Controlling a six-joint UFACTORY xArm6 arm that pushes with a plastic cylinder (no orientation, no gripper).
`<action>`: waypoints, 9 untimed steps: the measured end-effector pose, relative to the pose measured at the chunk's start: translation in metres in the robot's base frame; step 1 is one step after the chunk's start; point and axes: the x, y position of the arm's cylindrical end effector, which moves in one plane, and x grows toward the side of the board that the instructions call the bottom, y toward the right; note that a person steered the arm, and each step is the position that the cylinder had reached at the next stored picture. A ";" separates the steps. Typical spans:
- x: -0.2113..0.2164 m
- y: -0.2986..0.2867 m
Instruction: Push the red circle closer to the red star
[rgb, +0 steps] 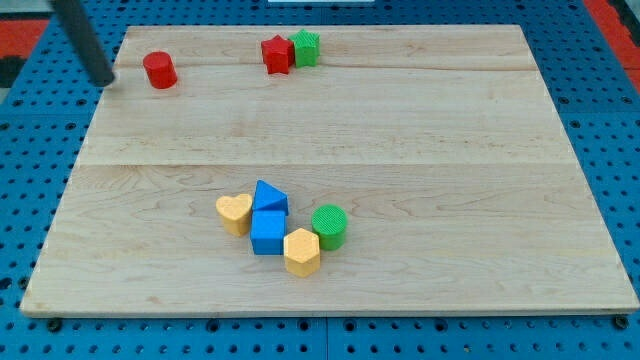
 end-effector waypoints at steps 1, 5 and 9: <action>-0.023 0.130; -0.078 0.107; -0.043 0.134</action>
